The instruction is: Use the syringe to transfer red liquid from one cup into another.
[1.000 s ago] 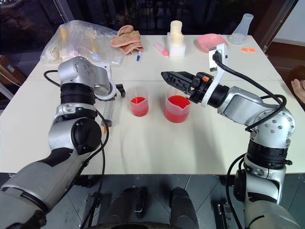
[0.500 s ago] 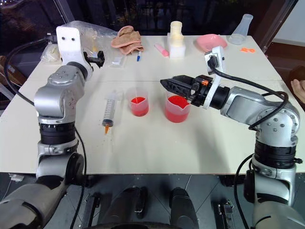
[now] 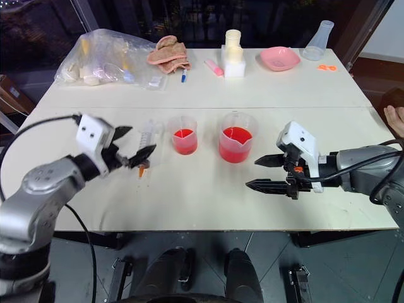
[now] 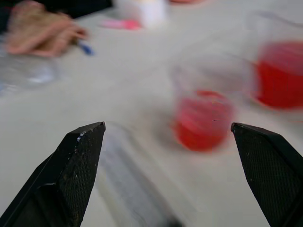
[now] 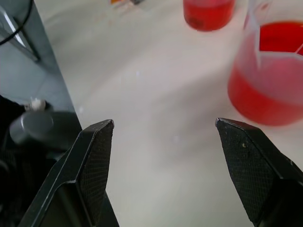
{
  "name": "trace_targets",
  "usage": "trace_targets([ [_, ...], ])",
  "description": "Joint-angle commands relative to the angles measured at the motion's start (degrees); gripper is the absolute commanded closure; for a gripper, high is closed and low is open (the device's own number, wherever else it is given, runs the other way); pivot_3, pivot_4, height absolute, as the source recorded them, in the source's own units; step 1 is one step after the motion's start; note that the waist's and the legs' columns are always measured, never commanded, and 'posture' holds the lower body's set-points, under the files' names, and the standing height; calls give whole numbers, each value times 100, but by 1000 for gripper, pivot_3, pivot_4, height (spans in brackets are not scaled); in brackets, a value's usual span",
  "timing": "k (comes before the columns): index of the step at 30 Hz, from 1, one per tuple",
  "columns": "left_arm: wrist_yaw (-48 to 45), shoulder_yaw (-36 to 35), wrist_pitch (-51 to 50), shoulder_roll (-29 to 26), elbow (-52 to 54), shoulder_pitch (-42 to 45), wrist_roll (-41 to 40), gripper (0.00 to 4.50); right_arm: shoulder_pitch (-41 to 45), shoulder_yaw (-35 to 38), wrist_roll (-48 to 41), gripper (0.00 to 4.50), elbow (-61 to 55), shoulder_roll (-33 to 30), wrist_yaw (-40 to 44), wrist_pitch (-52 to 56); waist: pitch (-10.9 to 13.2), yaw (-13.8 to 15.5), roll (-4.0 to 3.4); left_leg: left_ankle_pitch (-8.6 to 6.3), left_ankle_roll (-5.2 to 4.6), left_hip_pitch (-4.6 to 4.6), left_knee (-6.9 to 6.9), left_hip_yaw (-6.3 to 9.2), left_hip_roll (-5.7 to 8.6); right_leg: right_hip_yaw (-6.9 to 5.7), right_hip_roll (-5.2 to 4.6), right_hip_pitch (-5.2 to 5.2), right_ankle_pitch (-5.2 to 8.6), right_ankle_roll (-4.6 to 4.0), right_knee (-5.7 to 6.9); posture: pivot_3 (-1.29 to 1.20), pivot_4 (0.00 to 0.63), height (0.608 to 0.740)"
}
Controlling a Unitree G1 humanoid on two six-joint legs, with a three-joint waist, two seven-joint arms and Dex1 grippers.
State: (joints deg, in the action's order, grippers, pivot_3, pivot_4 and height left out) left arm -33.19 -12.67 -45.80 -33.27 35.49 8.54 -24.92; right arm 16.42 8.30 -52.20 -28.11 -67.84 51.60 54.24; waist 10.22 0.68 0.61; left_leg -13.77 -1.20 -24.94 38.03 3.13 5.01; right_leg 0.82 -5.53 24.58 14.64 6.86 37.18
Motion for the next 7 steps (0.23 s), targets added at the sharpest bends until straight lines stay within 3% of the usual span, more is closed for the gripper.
trace_targets([
  [1, -473, -431, 612, -275, 187, -511, -137, 10, 71, 153, 158, 916, -94, 84, 22, -179, 0, 5, 0, -1, 0, 5, -2, 0, -3, 0, 1, -6, 9, -20, -5, 0, 150, 740],
  [7, -442, -447, 848, -338, 104, -656, -206, 10, 132, 65, 268, 916, -125, 332, -67, -187, 0, 38, 0, -4, -6, 14, -2, 0, -2, -1, -2, -23, 10, -26, -20, 0, 150, 740],
])
